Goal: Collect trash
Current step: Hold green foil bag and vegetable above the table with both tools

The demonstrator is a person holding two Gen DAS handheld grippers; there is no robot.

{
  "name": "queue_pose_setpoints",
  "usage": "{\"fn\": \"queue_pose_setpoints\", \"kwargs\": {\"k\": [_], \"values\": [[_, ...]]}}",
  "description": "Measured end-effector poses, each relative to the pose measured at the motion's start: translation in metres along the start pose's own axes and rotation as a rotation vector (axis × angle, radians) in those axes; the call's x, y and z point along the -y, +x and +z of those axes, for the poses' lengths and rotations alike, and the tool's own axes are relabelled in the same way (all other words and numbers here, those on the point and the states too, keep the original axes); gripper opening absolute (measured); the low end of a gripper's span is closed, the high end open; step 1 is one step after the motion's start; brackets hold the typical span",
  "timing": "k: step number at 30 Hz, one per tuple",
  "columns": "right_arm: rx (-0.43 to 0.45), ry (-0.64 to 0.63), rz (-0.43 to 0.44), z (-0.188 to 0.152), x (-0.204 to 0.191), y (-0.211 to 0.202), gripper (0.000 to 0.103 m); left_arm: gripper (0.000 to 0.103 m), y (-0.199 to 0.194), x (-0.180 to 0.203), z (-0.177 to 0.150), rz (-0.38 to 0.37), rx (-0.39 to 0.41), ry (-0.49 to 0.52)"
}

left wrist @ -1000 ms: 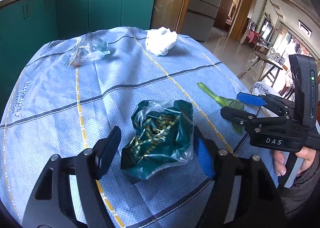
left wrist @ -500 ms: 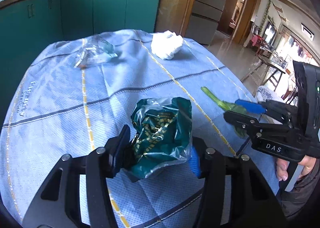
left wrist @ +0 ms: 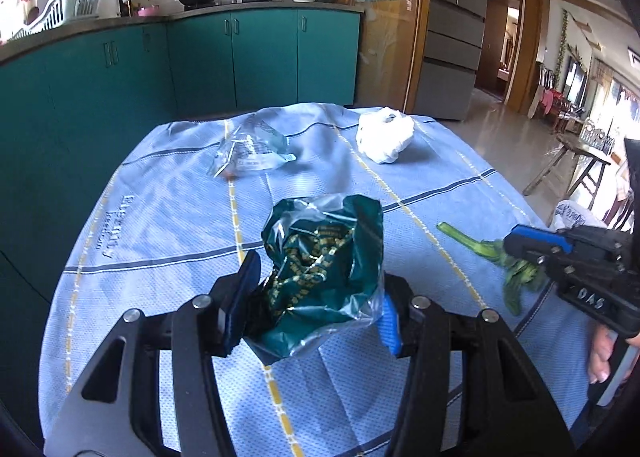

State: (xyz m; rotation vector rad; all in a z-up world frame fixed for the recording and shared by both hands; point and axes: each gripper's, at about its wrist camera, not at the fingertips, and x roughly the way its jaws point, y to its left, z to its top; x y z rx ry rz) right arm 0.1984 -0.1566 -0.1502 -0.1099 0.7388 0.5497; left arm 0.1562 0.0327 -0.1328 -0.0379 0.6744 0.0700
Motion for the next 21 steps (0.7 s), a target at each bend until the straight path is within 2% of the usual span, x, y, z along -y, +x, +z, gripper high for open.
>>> {"fn": "queue_pose_setpoints", "kwargs": {"k": [7, 10, 11, 13, 15, 18, 21], "values": [[0.028, 0.025, 0.008, 0.003, 0.007, -0.011, 0.011, 0.053, -0.002, 0.007, -0.001, 0.019, 0.012, 0.034], [-0.03, 0.023, 0.006, 0.0, 0.008, -0.004, 0.012, 0.053, -0.001, 0.007, 0.0, 0.012, 0.005, 0.025], [-0.055, 0.021, 0.008, -0.002, 0.009, 0.0, 0.013, 0.053, 0.0, 0.006, 0.0, 0.01, 0.001, 0.02], [-0.09, 0.017, -0.011, -0.006, 0.009, 0.006, 0.025, 0.053, 0.0, 0.005, 0.0, 0.007, -0.003, 0.013], [-0.101, 0.0, -0.016, -0.008, 0.008, 0.006, 0.027, 0.053, 0.0, 0.005, 0.0, 0.011, 0.0, 0.011], [-0.111, -0.021, -0.015, -0.011, 0.006, 0.006, 0.04, 0.053, -0.001, 0.004, 0.0, 0.014, 0.002, 0.008], [-0.115, -0.053, -0.037, -0.013, 0.002, 0.007, 0.041, 0.053, -0.001, 0.005, 0.0, 0.02, 0.004, 0.01]]}}
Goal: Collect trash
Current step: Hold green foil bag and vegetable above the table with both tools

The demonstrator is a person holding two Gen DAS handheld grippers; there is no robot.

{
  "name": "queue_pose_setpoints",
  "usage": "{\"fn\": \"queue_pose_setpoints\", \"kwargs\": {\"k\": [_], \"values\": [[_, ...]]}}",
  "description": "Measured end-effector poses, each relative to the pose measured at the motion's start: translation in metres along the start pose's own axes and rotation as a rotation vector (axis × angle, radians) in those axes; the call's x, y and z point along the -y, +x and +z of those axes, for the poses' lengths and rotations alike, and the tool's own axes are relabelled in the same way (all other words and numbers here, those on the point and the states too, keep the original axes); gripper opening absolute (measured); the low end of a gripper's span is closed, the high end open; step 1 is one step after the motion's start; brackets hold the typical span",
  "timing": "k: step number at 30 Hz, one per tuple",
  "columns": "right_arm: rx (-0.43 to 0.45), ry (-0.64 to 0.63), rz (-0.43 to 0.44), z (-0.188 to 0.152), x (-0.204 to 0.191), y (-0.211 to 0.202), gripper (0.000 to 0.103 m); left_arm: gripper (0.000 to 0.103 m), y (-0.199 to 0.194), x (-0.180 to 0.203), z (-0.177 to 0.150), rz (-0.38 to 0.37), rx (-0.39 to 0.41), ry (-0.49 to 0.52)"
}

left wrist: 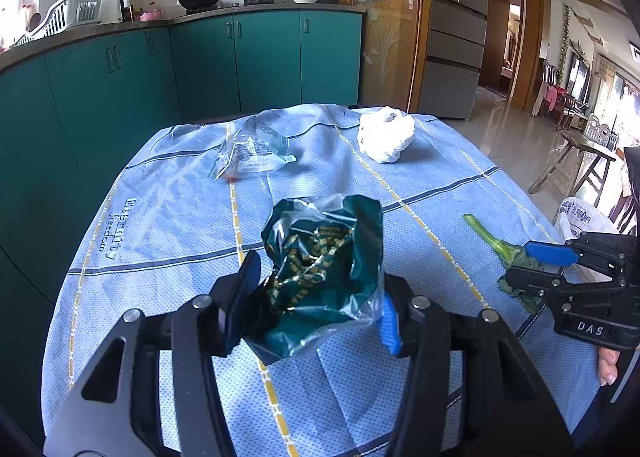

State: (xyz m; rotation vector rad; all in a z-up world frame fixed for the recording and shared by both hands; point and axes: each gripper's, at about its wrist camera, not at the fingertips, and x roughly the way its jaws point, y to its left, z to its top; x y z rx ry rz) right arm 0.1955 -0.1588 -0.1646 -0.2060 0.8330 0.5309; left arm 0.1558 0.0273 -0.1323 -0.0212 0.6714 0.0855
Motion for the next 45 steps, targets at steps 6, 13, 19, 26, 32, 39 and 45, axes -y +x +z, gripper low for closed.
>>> {"fn": "queue_pose_setpoints", "kwargs": {"k": [6, 13, 19, 26, 32, 39, 45], "values": [[-0.005, 0.001, -0.029, 0.0, 0.002, 0.002, 0.041, 0.053, 0.0, 0.001, -0.001, 0.002, 0.003, 0.007], [-0.004, 0.0, -0.047, 0.001, 0.003, 0.004, 0.033, 0.053, -0.001, 0.002, -0.001, 0.003, 0.003, 0.01], [0.025, 0.051, -0.018, 0.001, 0.014, -0.004, 0.014, 0.053, -0.001, 0.002, -0.001, 0.009, 0.006, 0.019], [0.013, 0.043, -0.022, 0.001, 0.012, -0.002, 0.027, 0.053, -0.001, 0.002, 0.0, 0.009, 0.003, 0.013], [0.006, 0.028, -0.046, -0.001, 0.015, -0.005, 0.045, 0.053, -0.001, 0.002, -0.001, 0.008, -0.003, 0.009], [0.008, 0.027, -0.056, -0.006, 0.022, -0.01, 0.054, 0.053, 0.0, 0.003, 0.0, 0.013, -0.006, 0.018], [-0.005, -0.034, -0.044, -0.009, 0.007, -0.006, 0.036, 0.053, 0.001, 0.005, 0.0, 0.016, -0.007, 0.022]]}}
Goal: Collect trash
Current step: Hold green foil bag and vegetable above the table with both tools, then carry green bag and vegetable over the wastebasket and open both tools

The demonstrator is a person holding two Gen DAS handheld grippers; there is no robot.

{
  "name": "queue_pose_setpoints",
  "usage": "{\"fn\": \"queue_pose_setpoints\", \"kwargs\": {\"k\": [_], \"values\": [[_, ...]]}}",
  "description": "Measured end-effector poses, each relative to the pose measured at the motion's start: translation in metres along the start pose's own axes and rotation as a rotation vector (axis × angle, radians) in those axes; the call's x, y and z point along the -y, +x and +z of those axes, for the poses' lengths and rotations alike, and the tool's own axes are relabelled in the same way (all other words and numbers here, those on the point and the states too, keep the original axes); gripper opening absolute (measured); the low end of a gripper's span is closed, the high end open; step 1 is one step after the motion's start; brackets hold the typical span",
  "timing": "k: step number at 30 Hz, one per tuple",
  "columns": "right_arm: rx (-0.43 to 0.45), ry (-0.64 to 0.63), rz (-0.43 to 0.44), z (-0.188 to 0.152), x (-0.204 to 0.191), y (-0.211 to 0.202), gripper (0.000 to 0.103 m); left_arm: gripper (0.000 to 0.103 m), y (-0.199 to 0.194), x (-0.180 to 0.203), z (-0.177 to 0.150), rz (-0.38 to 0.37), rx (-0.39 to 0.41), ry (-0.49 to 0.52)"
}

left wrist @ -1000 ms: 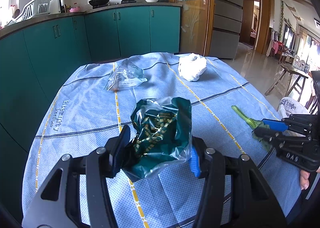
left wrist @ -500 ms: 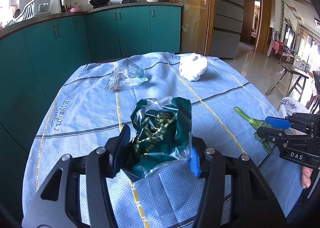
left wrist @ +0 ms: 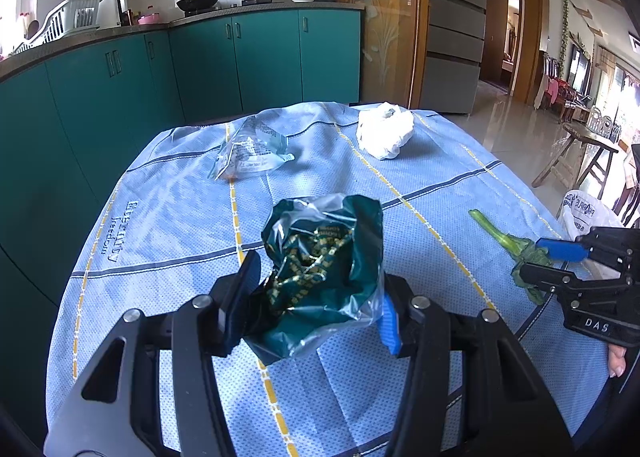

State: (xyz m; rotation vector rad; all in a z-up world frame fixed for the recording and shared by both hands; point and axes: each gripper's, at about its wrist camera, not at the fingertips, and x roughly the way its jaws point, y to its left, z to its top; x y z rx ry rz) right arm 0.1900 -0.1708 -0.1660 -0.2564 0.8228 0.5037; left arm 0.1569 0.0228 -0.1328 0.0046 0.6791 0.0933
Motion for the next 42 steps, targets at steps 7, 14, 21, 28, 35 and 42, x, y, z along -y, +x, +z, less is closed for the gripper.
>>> {"fn": "queue_pose_setpoints", "kwargs": {"k": [7, 14, 21, 28, 35, 42], "values": [[0.046, 0.01, 0.001, 0.002, 0.001, -0.01, 0.019, 0.053, -0.002, 0.001, -0.001, 0.002, 0.009, 0.002], [0.156, 0.08, -0.003, -0.002, 0.026, -0.043, 0.016, 0.051, -0.014, 0.015, 0.004, -0.009, 0.032, 0.013], [0.355, 0.307, -0.176, -0.025, 0.101, -0.109, 0.015, 0.051, -0.027, 0.076, 0.019, -0.103, 0.067, 0.07], [0.409, 0.554, -0.499, -0.083, 0.172, -0.155, 0.015, 0.049, -0.019, 0.181, 0.036, -0.324, 0.041, 0.159], [0.346, 0.672, -0.586, -0.103, 0.201, -0.155, 0.015, 0.05, 0.012, 0.289, 0.031, -0.596, -0.128, 0.3], [0.282, 0.739, -0.593, -0.11, 0.218, -0.147, 0.016, 0.086, 0.017, 0.313, 0.024, -0.716, -0.166, 0.366]]}}
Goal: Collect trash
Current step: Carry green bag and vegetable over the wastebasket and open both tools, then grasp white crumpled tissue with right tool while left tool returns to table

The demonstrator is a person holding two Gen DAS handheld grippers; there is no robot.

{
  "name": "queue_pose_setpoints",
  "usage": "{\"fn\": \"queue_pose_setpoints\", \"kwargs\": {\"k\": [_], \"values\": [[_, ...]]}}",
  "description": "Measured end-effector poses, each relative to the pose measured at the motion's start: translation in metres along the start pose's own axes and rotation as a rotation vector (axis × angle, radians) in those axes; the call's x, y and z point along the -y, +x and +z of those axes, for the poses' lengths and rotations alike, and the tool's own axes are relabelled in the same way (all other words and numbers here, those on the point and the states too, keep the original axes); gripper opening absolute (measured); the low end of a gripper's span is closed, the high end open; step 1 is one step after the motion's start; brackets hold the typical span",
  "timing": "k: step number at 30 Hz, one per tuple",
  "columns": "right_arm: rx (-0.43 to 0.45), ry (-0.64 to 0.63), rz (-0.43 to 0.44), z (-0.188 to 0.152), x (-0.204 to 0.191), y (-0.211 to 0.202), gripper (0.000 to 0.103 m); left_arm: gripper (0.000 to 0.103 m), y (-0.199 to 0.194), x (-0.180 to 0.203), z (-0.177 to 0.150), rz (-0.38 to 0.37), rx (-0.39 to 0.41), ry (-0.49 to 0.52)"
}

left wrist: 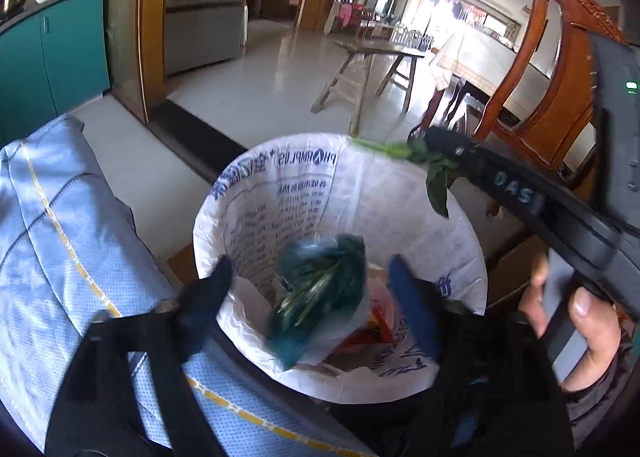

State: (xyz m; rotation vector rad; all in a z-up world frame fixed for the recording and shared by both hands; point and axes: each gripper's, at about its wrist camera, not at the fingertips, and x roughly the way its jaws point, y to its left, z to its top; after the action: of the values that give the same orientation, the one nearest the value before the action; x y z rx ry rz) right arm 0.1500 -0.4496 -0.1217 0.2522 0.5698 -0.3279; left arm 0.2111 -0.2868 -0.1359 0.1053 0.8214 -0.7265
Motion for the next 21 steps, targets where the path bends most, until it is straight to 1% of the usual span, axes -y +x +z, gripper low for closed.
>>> {"fn": "queue_pose_setpoints", "kwargs": {"k": [2, 3, 4, 5, 6, 7, 9, 10, 11, 13, 14, 16, 17, 18, 19, 20, 21], "values": [[-0.009, 0.023, 0.002, -0.001, 0.004, 0.0, 0.02, 0.087, -0.005, -0.004, -0.002, 0.029, 0.008, 0.004], [-0.01, 0.032, 0.007, -0.001, 0.005, -0.001, 0.024, 0.087, -0.009, -0.01, -0.001, 0.065, 0.011, -0.001], [-0.008, 0.035, 0.009, -0.002, 0.004, -0.001, 0.033, 0.087, -0.012, -0.017, 0.001, 0.106, 0.022, -0.011], [-0.002, 0.034, 0.011, -0.002, 0.003, -0.002, 0.039, 0.087, -0.021, -0.027, 0.0, 0.173, 0.048, -0.024], [0.003, 0.029, 0.015, -0.002, 0.001, -0.003, 0.05, 0.087, -0.033, -0.041, -0.001, 0.254, 0.077, -0.038], [0.008, 0.022, 0.017, -0.002, -0.002, -0.002, 0.058, 0.087, -0.047, -0.06, -0.003, 0.35, 0.104, -0.055], [0.013, -0.008, 0.03, -0.004, -0.01, -0.002, 0.063, 0.087, -0.073, -0.095, -0.008, 0.503, 0.131, -0.09], [0.007, -0.025, 0.046, -0.004, -0.015, -0.001, 0.065, 0.087, -0.087, -0.118, -0.01, 0.58, 0.137, -0.115], [-0.003, -0.042, 0.067, -0.005, -0.021, 0.001, 0.066, 0.087, -0.106, -0.148, -0.015, 0.664, 0.134, -0.155], [-0.024, -0.065, 0.112, -0.005, -0.033, 0.006, 0.071, 0.088, -0.133, -0.202, -0.024, 0.779, 0.091, -0.24], [-0.042, -0.084, 0.149, -0.005, -0.046, 0.009, 0.072, 0.088, -0.148, -0.233, -0.03, 0.827, 0.074, -0.305], [-0.073, -0.101, 0.216, -0.002, -0.067, 0.016, 0.073, 0.088, -0.168, -0.271, -0.041, 0.854, 0.09, -0.392], [-0.094, -0.11, 0.27, 0.001, -0.084, 0.022, 0.074, 0.088, -0.177, -0.293, -0.046, 0.857, 0.104, -0.442], [-0.118, -0.122, 0.338, 0.004, -0.104, 0.027, 0.074, 0.088, -0.184, -0.313, -0.051, 0.848, 0.123, -0.49], [-0.135, -0.136, 0.383, 0.006, -0.119, 0.031, 0.075, 0.089, -0.188, -0.324, -0.053, 0.834, 0.137, -0.515], [-0.168, -0.166, 0.466, 0.01, -0.148, 0.037, 0.075, 0.091, -0.19, -0.339, -0.056, 0.796, 0.171, -0.556], [-0.184, -0.184, 0.502, 0.012, -0.165, 0.041, 0.076, 0.093, -0.189, -0.348, -0.056, 0.775, 0.179, -0.576]]}}
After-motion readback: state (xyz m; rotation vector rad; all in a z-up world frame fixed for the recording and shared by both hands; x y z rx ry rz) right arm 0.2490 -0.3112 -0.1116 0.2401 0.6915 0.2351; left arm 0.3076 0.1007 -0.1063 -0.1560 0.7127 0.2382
